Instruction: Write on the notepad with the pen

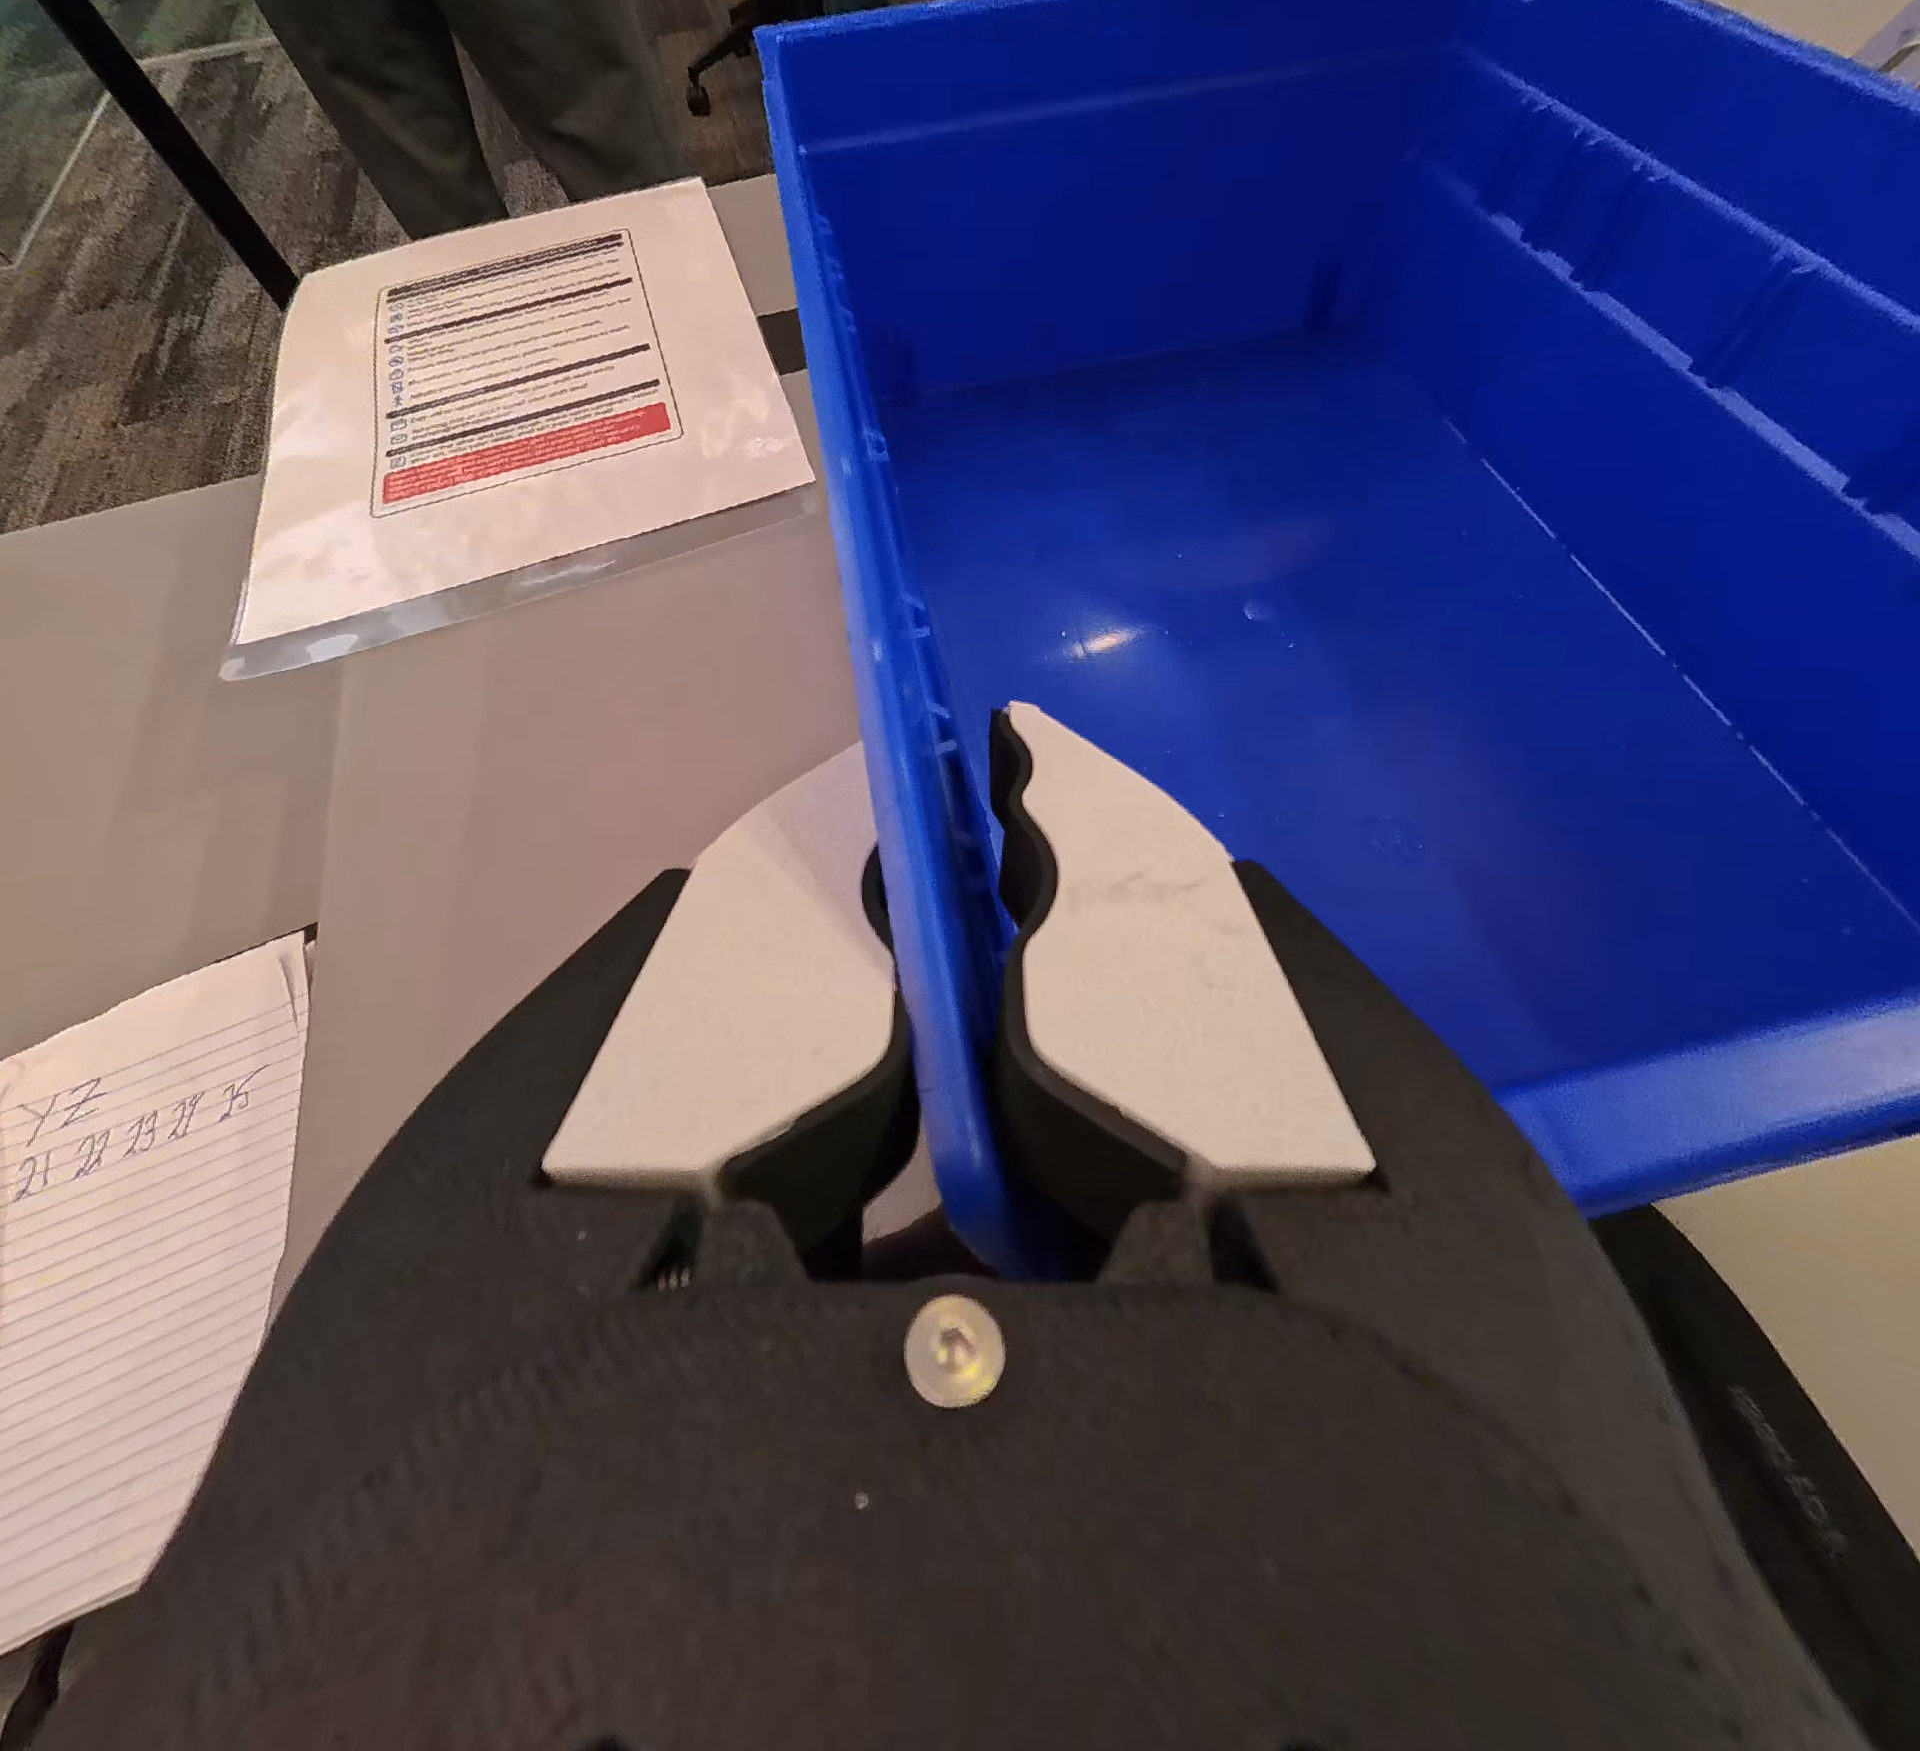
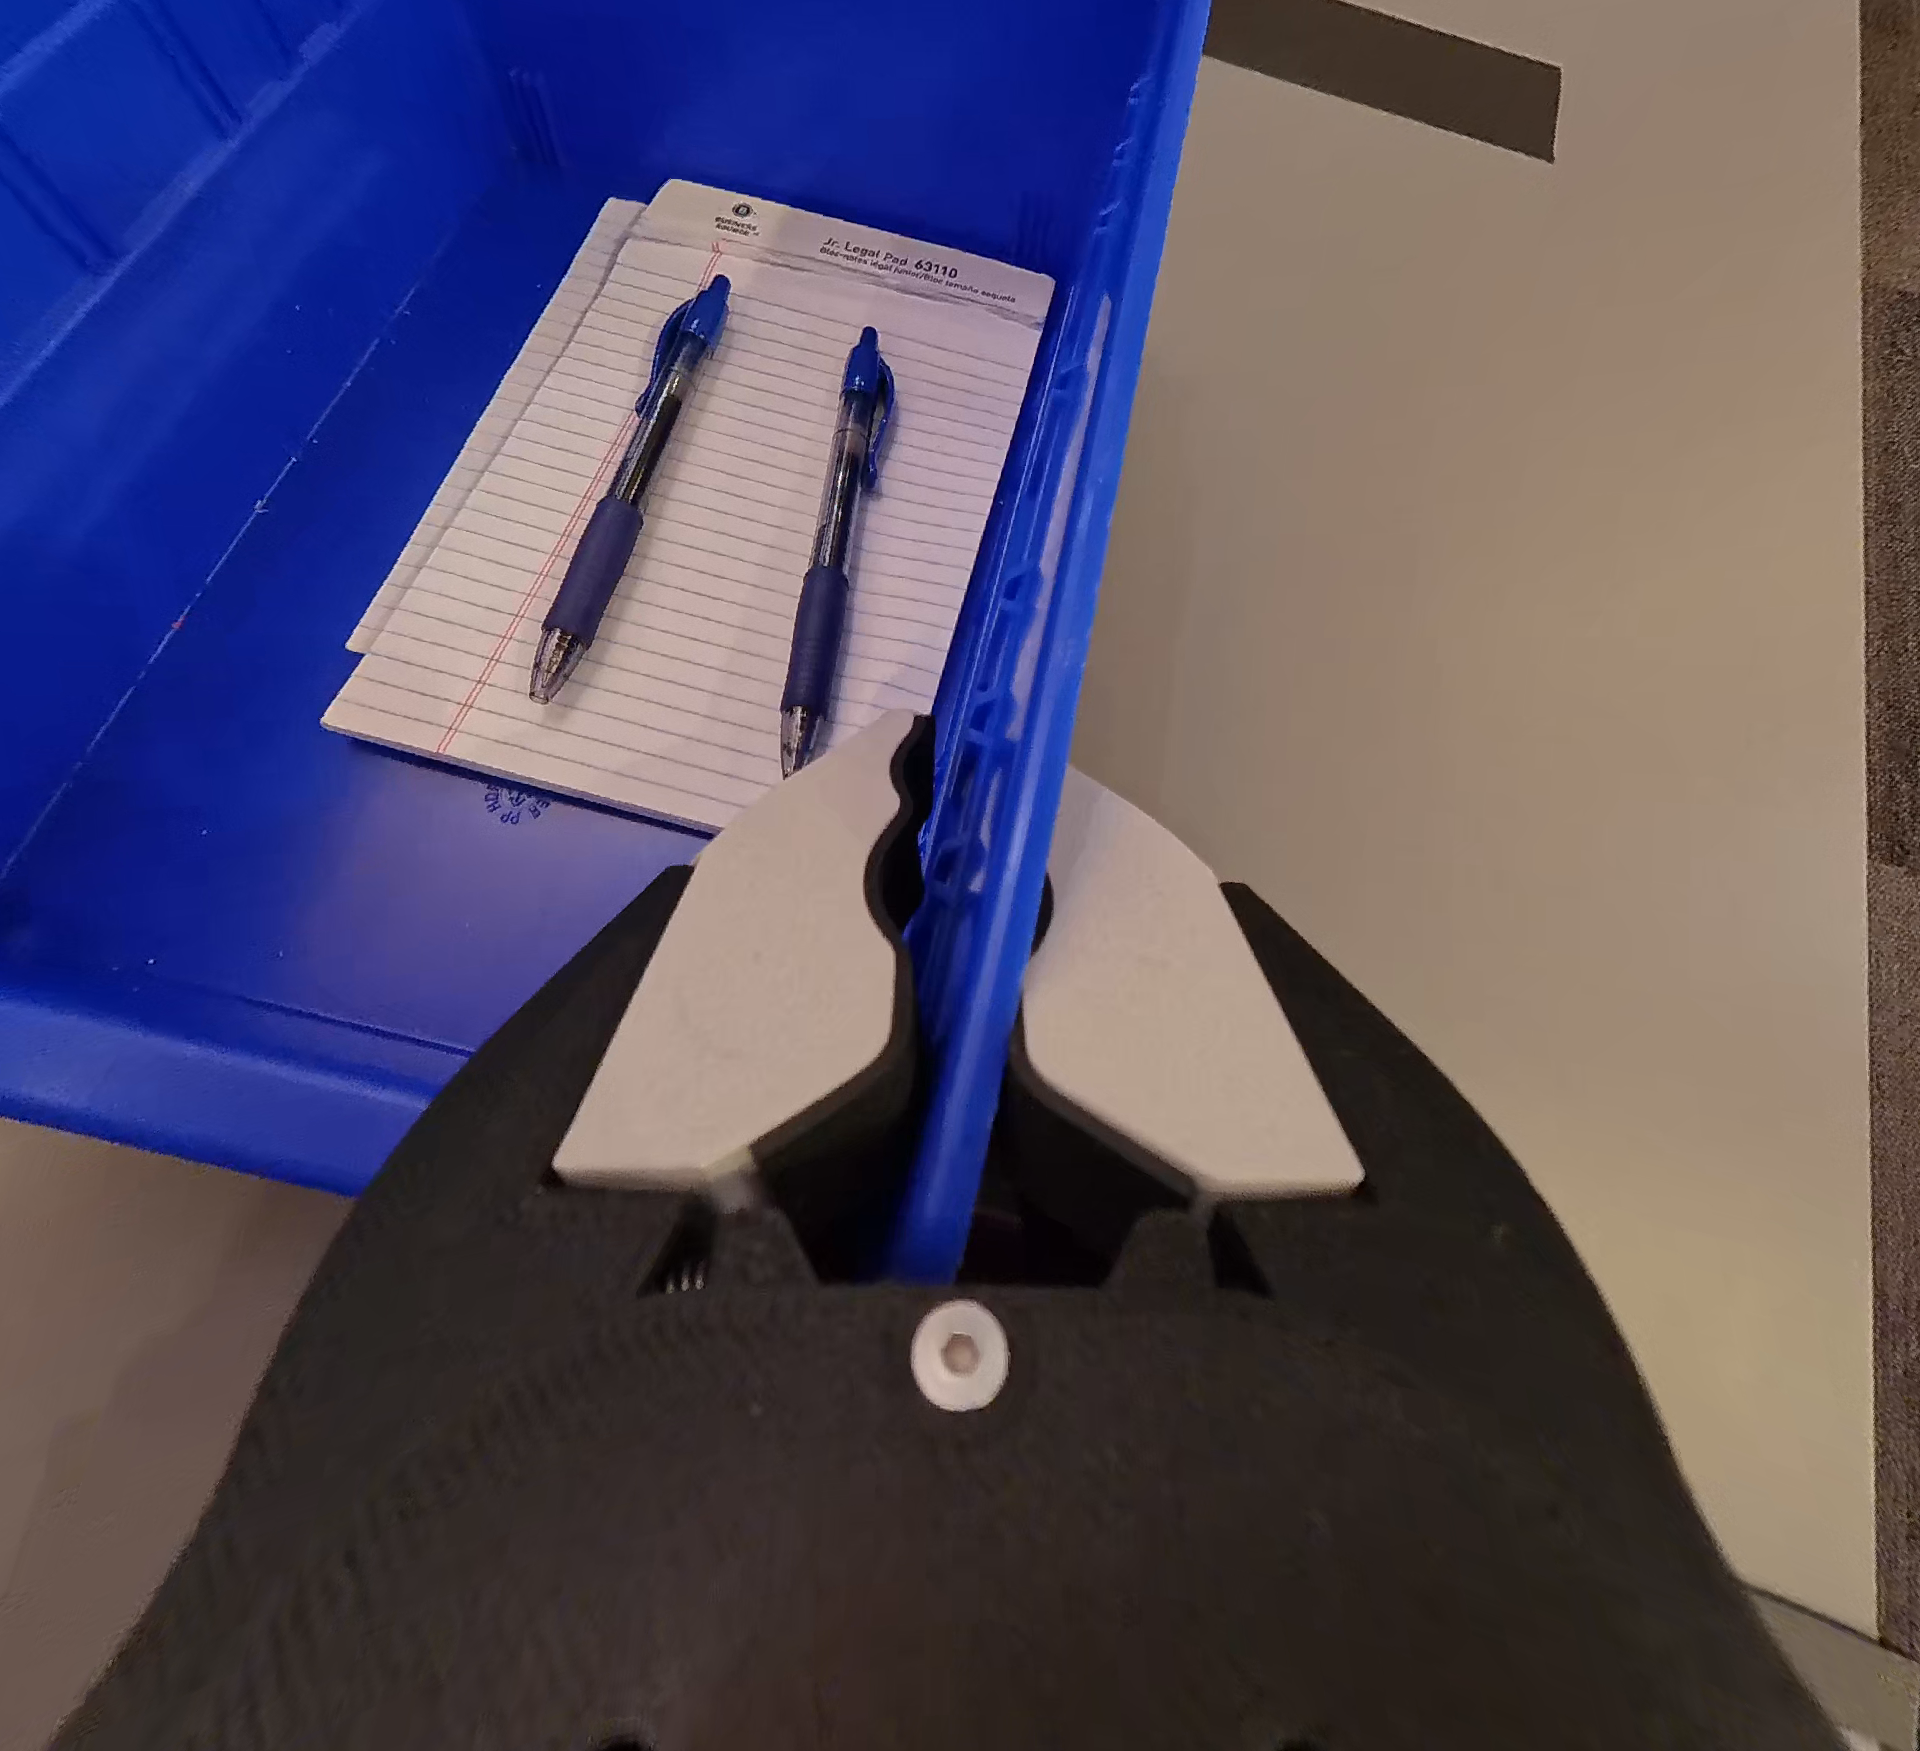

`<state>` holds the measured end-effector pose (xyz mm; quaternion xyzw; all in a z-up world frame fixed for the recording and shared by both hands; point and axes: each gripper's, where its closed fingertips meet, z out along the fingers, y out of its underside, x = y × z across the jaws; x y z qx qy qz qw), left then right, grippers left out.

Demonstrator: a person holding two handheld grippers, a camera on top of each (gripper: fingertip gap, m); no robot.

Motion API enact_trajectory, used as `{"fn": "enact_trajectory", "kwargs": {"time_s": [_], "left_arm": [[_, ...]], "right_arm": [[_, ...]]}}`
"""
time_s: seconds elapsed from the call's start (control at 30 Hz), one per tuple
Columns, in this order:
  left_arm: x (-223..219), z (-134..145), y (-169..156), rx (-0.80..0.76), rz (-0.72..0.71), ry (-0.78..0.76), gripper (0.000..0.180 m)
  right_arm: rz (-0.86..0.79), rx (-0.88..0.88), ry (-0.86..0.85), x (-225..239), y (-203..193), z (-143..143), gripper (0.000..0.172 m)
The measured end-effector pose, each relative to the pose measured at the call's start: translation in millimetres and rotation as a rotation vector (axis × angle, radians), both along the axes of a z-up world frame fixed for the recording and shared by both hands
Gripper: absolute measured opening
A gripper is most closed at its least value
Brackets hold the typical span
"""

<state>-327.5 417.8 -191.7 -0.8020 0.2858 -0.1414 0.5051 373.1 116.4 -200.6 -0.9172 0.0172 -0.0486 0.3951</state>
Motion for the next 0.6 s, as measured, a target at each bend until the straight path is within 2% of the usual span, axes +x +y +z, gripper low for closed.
{"fn": "enact_trajectory", "kwargs": {"time_s": [0.6], "left_arm": [[-2, 5, -9, 0.001, -0.018, 0.010, 0.011]], "right_arm": [[0.039, -0.012, 0.000, -15, -21, 2, 0.010]]}}
